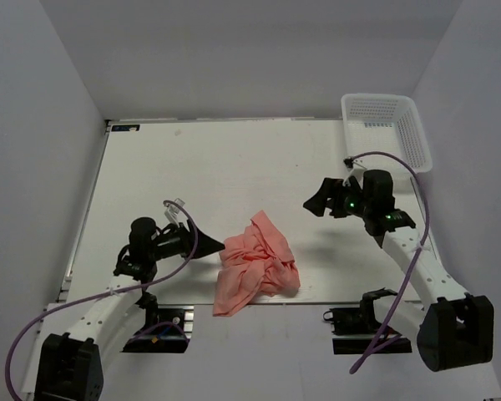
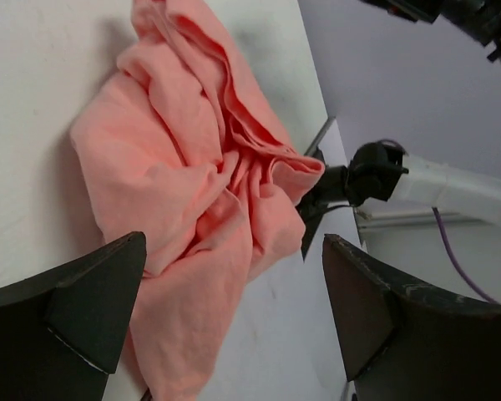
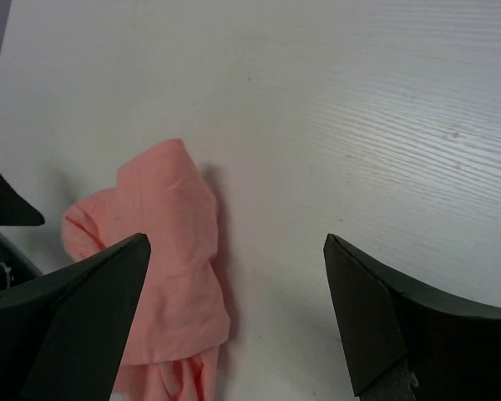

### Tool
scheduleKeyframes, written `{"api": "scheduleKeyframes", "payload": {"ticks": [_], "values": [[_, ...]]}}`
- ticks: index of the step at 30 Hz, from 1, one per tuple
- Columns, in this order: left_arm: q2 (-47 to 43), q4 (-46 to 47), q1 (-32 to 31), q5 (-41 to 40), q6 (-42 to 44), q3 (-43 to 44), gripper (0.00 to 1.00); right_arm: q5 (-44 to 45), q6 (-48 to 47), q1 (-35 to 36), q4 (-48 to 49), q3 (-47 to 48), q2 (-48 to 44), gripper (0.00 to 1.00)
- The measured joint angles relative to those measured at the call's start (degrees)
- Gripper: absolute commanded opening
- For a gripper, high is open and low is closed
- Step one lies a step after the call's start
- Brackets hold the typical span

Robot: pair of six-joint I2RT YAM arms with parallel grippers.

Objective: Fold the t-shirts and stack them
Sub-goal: Flatten out the tshirt

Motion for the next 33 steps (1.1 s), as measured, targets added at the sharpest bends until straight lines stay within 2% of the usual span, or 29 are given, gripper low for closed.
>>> {"api": "scheduleKeyframes", "payload": {"ticks": [3, 8, 12, 15, 17, 19, 20, 21, 22, 23, 24, 27, 29, 33], "values": [[1.90, 1.05, -3.63, -0.87, -1.01, -0.76, 1.00, -1.22, -0.26, 3.58, 1.20, 0.96, 3.98, 0.90], [11.28, -1.79, -11.26, -4.44, 0.20, -0.87, 1.00, -3.02, -0.85, 10.16, 1.60, 4.87, 13.22, 0.90], [12.59, -2.71, -16.15, -7.02, 0.72, -0.85, 1.00, -3.17, -0.90, 16.22, 2.51, 6.93, 18.47, 0.90], [13.20, -4.98, -19.43, -10.14, 1.51, -0.85, 0.95, -2.36, -1.14, 20.28, 2.45, 8.98, 23.10, 0.90], [14.78, -5.81, -21.11, -11.32, 1.62, -0.87, 0.93, -1.77, -1.68, 22.47, 2.08, 10.75, 26.40, 0.73], [15.72, -5.75, -22.53, -11.61, 1.73, -0.57, 0.91, -1.01, -2.40, 24.00, 1.92, 12.22, 28.81, 0.47], [15.91, -6.23, -23.43, -12.13, 1.95, -0.17, 0.91, -0.44, -2.16, 24.70, 1.95, 12.81, 29.79, 0.47], [15.98, -6.95, -24.26, -12.90, 2.34, 0.31, 0.85, 0.00, -1.86, 25.35, 1.90, 13.18, 30.40, 0.44], [15.98, -7.93, -24.94, -13.64, 2.67, 0.90, 0.78, 0.52, -1.88, 25.81, 1.92, 13.29, 30.64, 0.15], [15.93, -8.70, -25.55, -14.67, 3.04, 1.25, 0.67, 1.20, -1.99, 26.27, 1.92, 13.33, 30.69, 0.03], [15.91, -9.66, -26.18, -15.41, 3.41, 1.46, 0.49, 1.62, -1.79, 26.60, 1.75, 13.46, 30.69, 0.00], [16.13, -11.65, -27.43, -16.94, 4.28, 1.88, 0.28, 2.84, -0.63, 27.06, 1.18, 14.51, 30.62, 0.00], [16.63, -12.20, -28.22, -17.84, 4.74, 2.56, 0.01, 3.56, -0.33, 27.08, 1.46, 14.88, 30.23, 0.00], [18.43, -13.11, -29.20, -19.76, 5.31, 6.23, 0.00, 7.45, 0.87, 27.21, 1.49, 14.34, 26.25, 0.00]]}}
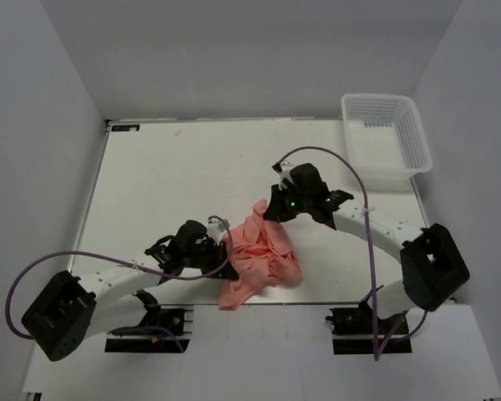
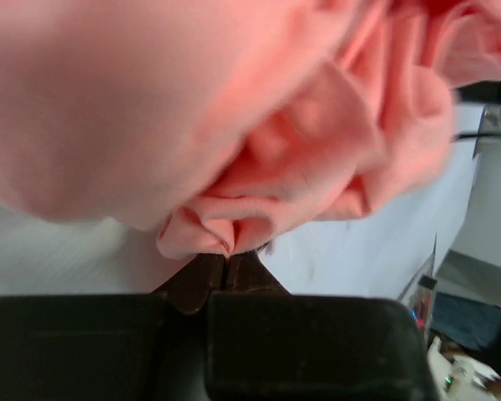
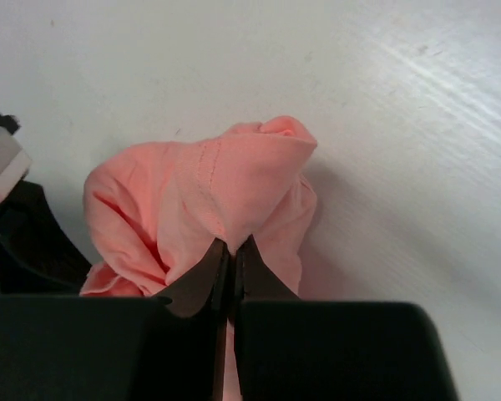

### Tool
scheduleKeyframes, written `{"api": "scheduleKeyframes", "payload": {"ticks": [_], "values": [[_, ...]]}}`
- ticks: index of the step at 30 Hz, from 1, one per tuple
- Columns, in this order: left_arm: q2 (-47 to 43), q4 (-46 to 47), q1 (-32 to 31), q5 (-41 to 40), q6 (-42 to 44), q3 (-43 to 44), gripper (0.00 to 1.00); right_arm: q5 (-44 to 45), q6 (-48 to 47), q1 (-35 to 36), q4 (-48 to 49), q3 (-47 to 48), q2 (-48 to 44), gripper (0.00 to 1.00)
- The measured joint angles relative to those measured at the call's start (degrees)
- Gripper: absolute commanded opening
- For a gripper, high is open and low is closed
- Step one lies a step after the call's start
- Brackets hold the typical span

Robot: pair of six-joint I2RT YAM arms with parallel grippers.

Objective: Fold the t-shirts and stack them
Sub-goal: Flatten out the tshirt

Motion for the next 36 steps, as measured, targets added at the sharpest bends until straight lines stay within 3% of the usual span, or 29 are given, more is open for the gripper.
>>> {"api": "scheduleKeyframes", "payload": {"ticks": [6, 15, 19, 22, 29, 36], "values": [[-0.81, -7.58, -0.15, -9.62, 1.90, 14.45, 0.00, 17.46, 1.66, -0.07, -1.38, -0.20, -10.67, 0.00], [1.53, -31.41, 0.15, -45.86, -0.31, 45.13, 0.00, 51.82, 4.35, -1.20, -9.51, 4.48, -20.02, 0.00], [3.54, -41.55, 0.20, -59.65, -3.45, 53.96, 0.00, 64.28, 4.87, -1.86, -13.25, 8.31, -23.63, 0.00], [2.99, -45.94, 0.22, -66.18, -4.72, 55.91, 0.00, 71.41, 4.90, -2.43, -14.71, 9.29, -27.65, 0.00], [0.13, -50.16, -0.13, -71.41, -5.16, 59.76, 0.00, 75.45, 1.66, -2.56, -13.49, 9.51, -36.41, 0.00], [-4.17, -47.65, -0.50, -69.48, 0.74, 70.75, 0.00, 65.88, -5.95, -2.21, -9.03, 16.46, -44.39, 0.00]]}}
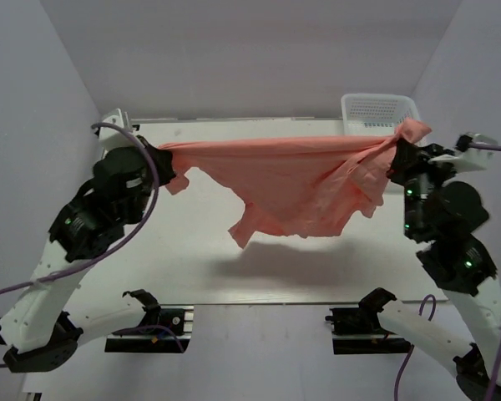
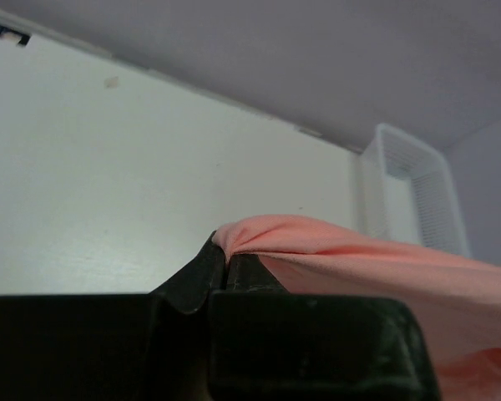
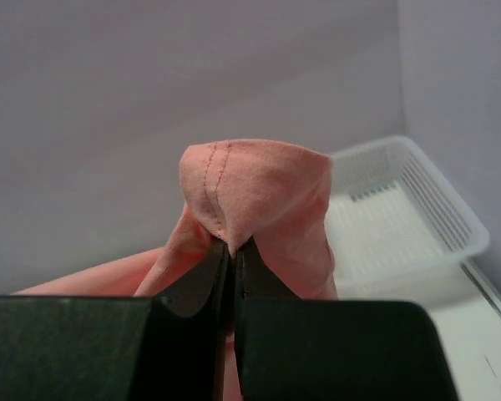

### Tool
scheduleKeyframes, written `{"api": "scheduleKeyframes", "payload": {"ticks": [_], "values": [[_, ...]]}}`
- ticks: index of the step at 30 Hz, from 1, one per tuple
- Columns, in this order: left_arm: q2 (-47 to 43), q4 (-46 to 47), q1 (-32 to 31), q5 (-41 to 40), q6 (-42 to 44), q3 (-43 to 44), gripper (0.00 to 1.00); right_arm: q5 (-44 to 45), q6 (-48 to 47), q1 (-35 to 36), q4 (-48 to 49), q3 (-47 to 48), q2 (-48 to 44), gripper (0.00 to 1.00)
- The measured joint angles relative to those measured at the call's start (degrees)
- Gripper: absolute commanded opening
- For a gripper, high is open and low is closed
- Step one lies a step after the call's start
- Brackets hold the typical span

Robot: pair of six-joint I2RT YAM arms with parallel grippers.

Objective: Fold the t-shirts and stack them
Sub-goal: Flatten out the tshirt

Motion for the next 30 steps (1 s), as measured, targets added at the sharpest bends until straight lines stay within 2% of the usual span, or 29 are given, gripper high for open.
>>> {"api": "scheduleKeyframes", "payload": {"ticks": [5, 10, 16, 20, 24, 27, 30], "values": [[-5.57, 4.98, -0.07, 6.67, 6.91, 3.72, 0.00, -10.64, -3.17, 0.00, 0.02, 8.87, -2.25, 0.00], [-9.33, 6.73, -0.04, 13.35, 10.14, 5.55, 0.00, -20.28, -4.79, -0.02, -1.42, 18.34, -2.01, 0.00], [-14.73, 9.57, 0.11, 19.91, 10.88, -0.70, 0.00, -24.13, -5.25, -0.17, -3.15, 20.74, -2.75, 0.00], [-16.96, 10.71, 0.17, 20.22, 9.51, -6.99, 0.00, -21.86, -5.25, -0.33, -2.75, 17.35, -3.04, 0.00], [-16.22, 12.31, 0.33, 18.58, 7.72, -13.79, 0.00, -14.73, -5.99, -0.55, 2.01, 7.63, -3.06, 0.00], [-11.56, 12.74, 0.63, 16.13, 6.03, -17.11, 0.00, -8.79, -6.86, -0.87, 5.25, 1.84, 0.70, 0.00], [-4.39, 13.73, 0.92, 13.70, 3.93, -20.44, 0.00, -3.13, -7.72, -1.16, 9.73, -1.42, 8.33, 0.00]]}}
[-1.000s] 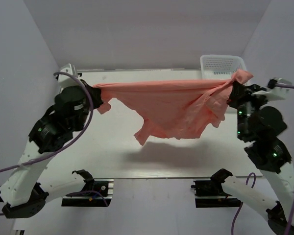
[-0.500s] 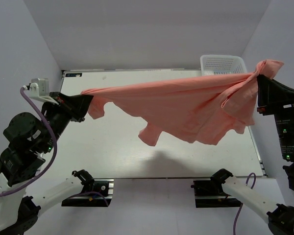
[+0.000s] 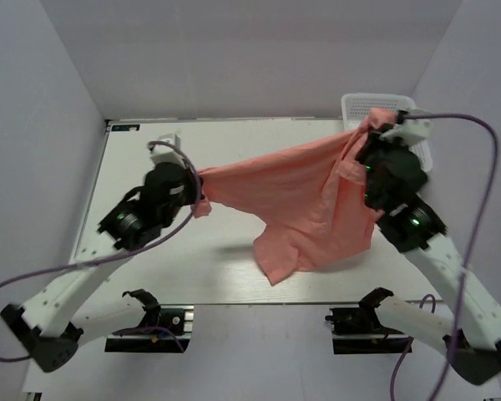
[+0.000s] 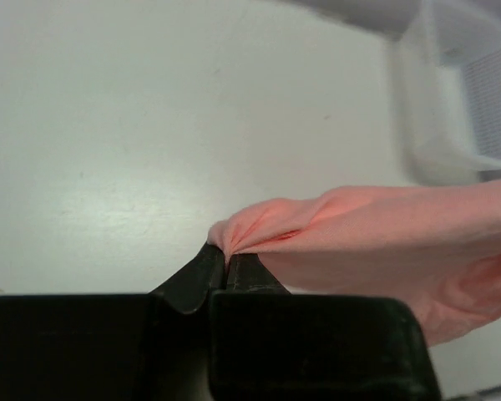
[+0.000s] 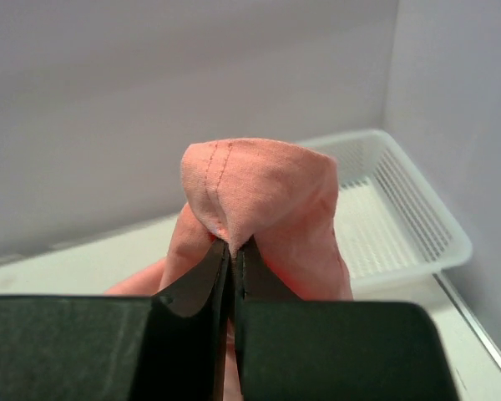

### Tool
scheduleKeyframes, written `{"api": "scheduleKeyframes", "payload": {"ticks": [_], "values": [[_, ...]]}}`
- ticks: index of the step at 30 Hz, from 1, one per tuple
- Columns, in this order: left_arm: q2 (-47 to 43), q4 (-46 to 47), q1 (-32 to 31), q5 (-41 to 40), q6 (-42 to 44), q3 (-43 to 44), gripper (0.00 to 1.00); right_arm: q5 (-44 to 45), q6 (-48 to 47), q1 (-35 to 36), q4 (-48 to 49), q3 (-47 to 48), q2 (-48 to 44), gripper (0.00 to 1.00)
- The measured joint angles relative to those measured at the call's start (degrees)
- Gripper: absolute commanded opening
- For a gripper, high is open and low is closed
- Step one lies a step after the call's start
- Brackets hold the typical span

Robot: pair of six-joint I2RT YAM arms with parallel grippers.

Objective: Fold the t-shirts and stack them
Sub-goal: Flatten out the tshirt

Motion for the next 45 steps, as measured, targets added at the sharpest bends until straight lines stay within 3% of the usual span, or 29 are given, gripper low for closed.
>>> {"api": "scheduleKeyframes", "payload": {"ticks": [6, 11, 16, 21, 22, 23, 24, 25, 26, 27, 28, 29, 31, 34, 38, 45], "values": [[14.25, -0.33, 1.33, -4.13, -3.54, -6.67, 0.00, 5.68, -0.61, -1.01, 5.57, -5.66, 16.90, 0.00], [19.08, 1.20, 5.68, -6.01, -3.82, -6.84, 0.00, 5.97, -0.66, -2.84, 8.41, -4.48, 27.82, 0.00], [27.54, 6.38, 11.54, -3.50, -1.03, -6.29, 0.00, 5.40, -1.14, -4.50, 10.91, 3.65, 40.68, 0.00], [44.17, 7.63, 17.25, 1.75, 3.78, 1.14, 0.00, 3.89, -3.37, -5.88, 13.09, 16.85, 55.49, 0.00], [47.47, 7.67, 18.36, 2.67, 4.94, 3.58, 0.04, 3.45, -4.13, -6.10, 13.49, 19.63, 58.51, 0.00], [50.01, 7.54, 19.32, 3.34, 5.90, 5.68, 0.11, 2.86, -4.81, -6.36, 13.86, 22.56, 61.79, 0.12], [52.39, 7.34, 20.31, 4.17, 7.02, 7.85, 0.25, 2.40, -5.57, -6.54, 13.73, 25.77, 65.13, 0.30], [54.93, 7.10, 21.46, 5.22, 8.04, 10.40, 0.66, 1.81, -6.51, -6.82, 13.79, 30.05, 69.09, 0.43], [56.85, 6.69, 22.43, 5.84, 9.31, 12.35, 0.79, 1.44, -7.52, -7.04, 13.46, 34.27, 72.91, 0.66], [58.80, 5.86, 23.50, 6.47, 9.70, 14.71, 0.91, 0.98, -8.20, -7.23, 13.46, 38.45, 76.30, 0.76], [60.39, 5.68, 24.41, 7.10, 10.14, 16.50, 1.00, 0.37, -8.98, -7.39, 13.42, 42.21, 79.49, 0.84], [61.81, 4.96, 25.20, 7.58, 10.10, 18.18, 1.00, 0.13, -9.84, -7.48, 12.52, 44.89, 81.85, 0.90], [63.65, 4.04, 26.82, 8.61, 10.51, 20.68, 1.00, -0.17, -10.38, -7.56, 10.29, 47.84, 84.46, 0.90], [64.24, 2.34, 28.61, 9.84, 10.69, 23.37, 1.00, -2.01, -9.35, -7.56, 6.08, 46.51, 83.27, 0.90], [61.81, 2.01, 29.16, 12.61, 11.61, 24.68, 1.00, -8.48, -5.49, -7.45, 2.16, 34.93, 71.93, 0.90], [52.96, 10.36, 28.89, 27.82, 14.21, 14.67, 1.00, -24.11, 5.44, -7.34, -1.57, 18.25, 48.00, 0.90]]}}
